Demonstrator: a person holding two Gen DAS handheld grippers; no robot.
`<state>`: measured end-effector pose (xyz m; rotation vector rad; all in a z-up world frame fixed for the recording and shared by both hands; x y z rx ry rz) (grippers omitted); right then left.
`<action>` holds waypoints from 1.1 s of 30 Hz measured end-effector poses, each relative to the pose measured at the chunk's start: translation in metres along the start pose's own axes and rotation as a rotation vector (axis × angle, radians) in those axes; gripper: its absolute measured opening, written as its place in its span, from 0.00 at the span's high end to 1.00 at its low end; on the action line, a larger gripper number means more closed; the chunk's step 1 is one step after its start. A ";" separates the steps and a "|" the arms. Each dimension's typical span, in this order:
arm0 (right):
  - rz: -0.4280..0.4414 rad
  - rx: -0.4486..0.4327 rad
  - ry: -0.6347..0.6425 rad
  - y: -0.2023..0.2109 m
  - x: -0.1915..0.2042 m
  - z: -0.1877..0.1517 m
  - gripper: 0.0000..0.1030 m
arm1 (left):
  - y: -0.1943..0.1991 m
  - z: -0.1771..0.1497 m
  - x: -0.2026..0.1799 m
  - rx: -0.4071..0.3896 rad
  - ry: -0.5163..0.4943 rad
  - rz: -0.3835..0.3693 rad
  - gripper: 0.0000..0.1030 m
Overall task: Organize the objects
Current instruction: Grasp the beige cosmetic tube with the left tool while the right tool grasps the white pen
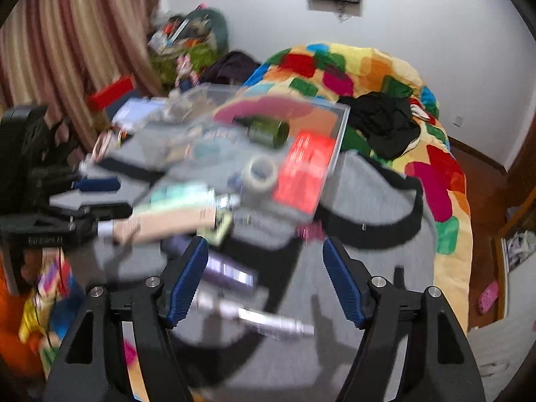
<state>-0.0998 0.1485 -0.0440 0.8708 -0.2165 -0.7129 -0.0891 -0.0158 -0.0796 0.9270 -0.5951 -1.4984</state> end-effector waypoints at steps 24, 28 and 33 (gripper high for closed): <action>0.172 0.174 0.082 -0.004 0.040 -0.050 0.87 | 0.022 -0.060 -0.003 -0.023 0.006 -0.009 0.80; 0.186 0.155 0.018 -0.002 0.040 -0.053 0.85 | 0.022 -0.060 -0.002 -0.030 0.024 -0.018 0.80; 0.157 0.123 -0.012 -0.002 0.045 -0.054 0.81 | 0.016 -0.059 -0.007 -0.063 0.012 0.016 0.78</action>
Point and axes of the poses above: each gripper's, at about its wrist camera, not at the fingertips, and y roughly against the way its jaws point, x to its left, z to its top, the point moved 5 cm from there along -y, roughly the way its jaws point, and after that the axes turned 12 degrees about y, right-handed, at the moved point
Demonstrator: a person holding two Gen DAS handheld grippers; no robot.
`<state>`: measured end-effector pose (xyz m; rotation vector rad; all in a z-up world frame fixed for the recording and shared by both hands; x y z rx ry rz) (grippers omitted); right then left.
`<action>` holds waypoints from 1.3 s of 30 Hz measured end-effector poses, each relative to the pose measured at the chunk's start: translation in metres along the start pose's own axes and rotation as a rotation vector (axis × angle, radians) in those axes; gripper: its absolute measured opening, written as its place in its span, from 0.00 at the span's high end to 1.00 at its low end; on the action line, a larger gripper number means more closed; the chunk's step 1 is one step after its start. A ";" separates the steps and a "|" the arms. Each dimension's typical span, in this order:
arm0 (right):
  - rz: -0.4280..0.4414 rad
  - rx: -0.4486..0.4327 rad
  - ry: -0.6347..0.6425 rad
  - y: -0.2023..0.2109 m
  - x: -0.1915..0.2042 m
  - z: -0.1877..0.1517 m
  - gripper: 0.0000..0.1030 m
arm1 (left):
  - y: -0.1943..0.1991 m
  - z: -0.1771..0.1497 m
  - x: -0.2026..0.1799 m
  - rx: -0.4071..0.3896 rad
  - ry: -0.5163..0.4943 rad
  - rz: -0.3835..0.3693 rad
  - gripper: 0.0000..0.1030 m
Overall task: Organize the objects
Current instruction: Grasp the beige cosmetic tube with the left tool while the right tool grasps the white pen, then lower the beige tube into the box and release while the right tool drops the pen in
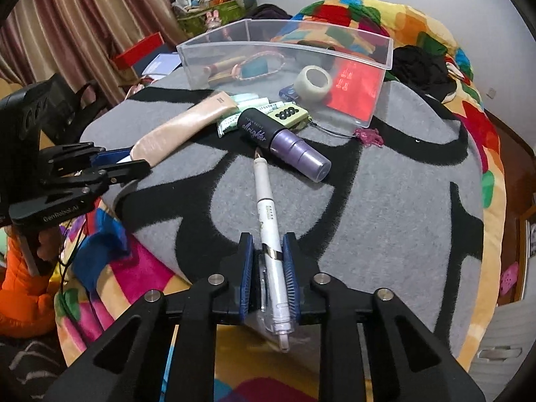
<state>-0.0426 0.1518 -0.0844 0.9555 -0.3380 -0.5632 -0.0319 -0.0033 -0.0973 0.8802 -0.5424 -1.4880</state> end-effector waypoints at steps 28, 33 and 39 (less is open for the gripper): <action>-0.015 -0.292 -0.107 0.059 0.008 0.047 0.88 | 0.067 0.035 0.001 -0.258 0.059 -0.004 0.80; -0.024 -0.343 -0.155 0.063 -0.013 0.071 0.88 | 0.070 0.055 0.003 -0.296 0.053 0.002 0.80; -0.035 -0.334 -0.211 0.044 -0.039 0.104 0.88 | 0.051 0.085 0.016 -0.272 0.093 -0.007 0.80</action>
Point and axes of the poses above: each gripper's, at about its wrist camera, not at the fingertips, and y roughly against the way its jaws point, x to its left, z to its top, the point moved 5 cm from there along -y, roughly the way its jaws point, and after that the axes turned 12 degrees about y, right-handed, at the moved point
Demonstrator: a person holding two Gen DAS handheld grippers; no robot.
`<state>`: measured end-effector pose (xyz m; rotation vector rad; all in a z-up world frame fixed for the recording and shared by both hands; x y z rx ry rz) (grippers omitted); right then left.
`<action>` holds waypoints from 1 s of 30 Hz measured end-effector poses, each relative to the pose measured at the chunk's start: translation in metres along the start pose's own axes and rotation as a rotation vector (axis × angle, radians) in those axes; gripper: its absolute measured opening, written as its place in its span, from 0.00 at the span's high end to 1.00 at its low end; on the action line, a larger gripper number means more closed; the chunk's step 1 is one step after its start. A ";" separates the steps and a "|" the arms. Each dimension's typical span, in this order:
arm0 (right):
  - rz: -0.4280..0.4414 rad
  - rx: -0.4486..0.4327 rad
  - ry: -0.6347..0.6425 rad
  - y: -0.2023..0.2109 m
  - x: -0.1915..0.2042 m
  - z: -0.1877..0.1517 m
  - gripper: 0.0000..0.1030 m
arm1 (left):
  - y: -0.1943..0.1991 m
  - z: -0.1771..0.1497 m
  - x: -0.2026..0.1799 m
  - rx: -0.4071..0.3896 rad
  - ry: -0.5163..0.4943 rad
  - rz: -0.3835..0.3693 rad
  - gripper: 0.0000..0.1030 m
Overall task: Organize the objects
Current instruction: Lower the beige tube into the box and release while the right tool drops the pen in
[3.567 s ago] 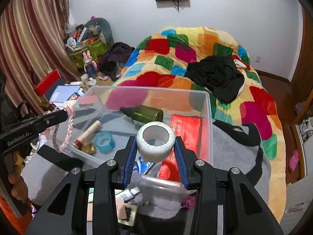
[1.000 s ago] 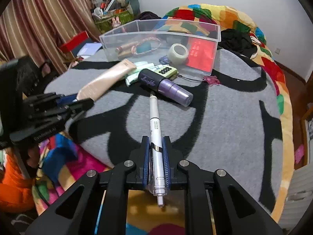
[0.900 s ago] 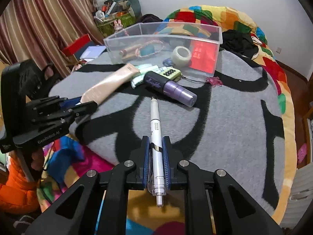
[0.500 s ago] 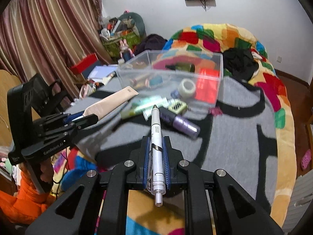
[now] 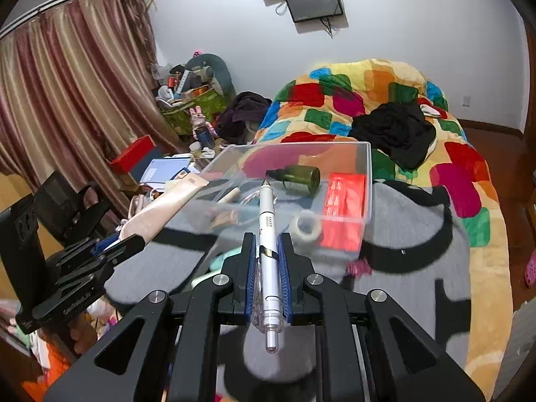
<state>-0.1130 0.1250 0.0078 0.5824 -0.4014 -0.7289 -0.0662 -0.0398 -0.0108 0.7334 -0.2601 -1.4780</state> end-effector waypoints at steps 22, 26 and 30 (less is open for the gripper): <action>0.016 0.223 0.110 -0.131 -0.012 0.042 0.90 | -0.103 0.044 0.003 0.190 0.070 0.039 0.80; 0.000 0.234 0.112 -0.128 -0.017 0.041 0.89 | -0.102 0.045 0.002 0.200 0.082 0.019 0.70; -0.004 0.212 0.110 -0.115 -0.017 0.040 0.76 | -0.092 0.045 0.001 0.187 0.084 0.005 0.61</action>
Point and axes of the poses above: each gripper's, at about its wrist camera, not at the fingertips, and y roughly against the way its jaws point, x to its left, z to its top, the point moved 5 cm from there along -y, roughly the way its jaws point, and after that the axes turned 12 degrees about y, right-handed, at the moved point
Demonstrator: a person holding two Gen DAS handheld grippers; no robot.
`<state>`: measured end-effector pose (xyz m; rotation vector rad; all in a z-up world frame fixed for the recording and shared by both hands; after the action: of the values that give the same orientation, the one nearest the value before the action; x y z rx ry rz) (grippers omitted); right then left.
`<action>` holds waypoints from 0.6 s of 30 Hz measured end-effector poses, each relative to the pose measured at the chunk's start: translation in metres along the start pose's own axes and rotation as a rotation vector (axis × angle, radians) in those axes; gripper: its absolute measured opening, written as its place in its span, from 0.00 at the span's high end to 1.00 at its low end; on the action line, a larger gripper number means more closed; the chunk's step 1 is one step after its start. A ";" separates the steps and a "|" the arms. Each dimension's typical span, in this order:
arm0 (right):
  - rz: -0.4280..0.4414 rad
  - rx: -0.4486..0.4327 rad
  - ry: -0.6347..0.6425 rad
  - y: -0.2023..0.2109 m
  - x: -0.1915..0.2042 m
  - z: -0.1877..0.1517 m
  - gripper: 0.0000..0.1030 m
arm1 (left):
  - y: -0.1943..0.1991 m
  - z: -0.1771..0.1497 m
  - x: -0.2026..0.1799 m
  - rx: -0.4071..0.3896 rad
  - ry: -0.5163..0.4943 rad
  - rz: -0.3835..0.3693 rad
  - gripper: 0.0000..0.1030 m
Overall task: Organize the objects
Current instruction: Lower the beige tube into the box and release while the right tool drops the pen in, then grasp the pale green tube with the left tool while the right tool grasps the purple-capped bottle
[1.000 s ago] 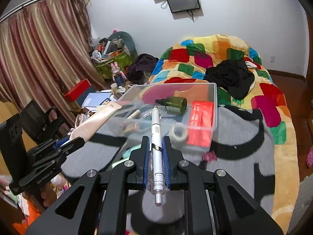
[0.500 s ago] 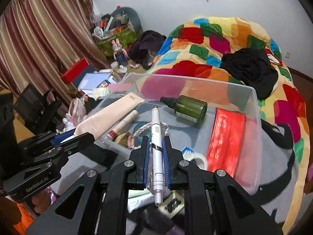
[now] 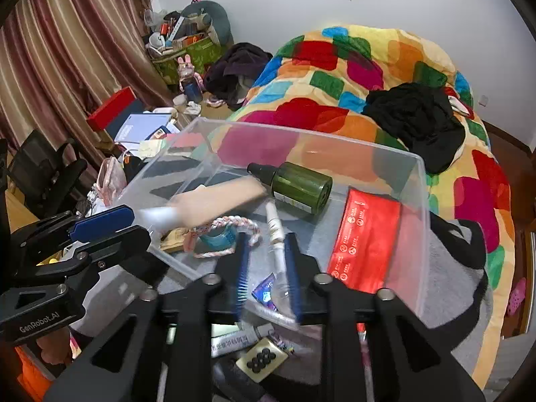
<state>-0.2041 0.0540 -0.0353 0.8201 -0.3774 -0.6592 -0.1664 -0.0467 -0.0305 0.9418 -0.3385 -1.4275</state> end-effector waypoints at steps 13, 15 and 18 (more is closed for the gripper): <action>-0.006 -0.095 0.008 0.056 0.011 -0.030 0.48 | 0.031 -0.032 -0.019 -0.046 -0.125 0.005 0.43; -0.002 -0.097 0.003 0.060 0.012 -0.041 0.46 | 0.028 -0.042 -0.020 -0.028 -0.143 0.010 0.43; 0.012 -0.075 -0.001 0.057 0.013 -0.056 0.46 | 0.018 -0.061 -0.018 0.017 -0.172 0.022 0.43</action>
<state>-0.1414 0.1052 -0.0261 0.7461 -0.3561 -0.6585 -0.1138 -0.0110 -0.0489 0.8280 -0.4873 -1.4904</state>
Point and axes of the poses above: each gripper's, at about its wrist camera, not at the fingertips, and y roughly against the way its jaws point, x to its left, z to its top, the point moved 5 cm from there along -y, roughly the way its jaws point, and after that the axes turned 12 degrees about y, right-handed, at the moved point
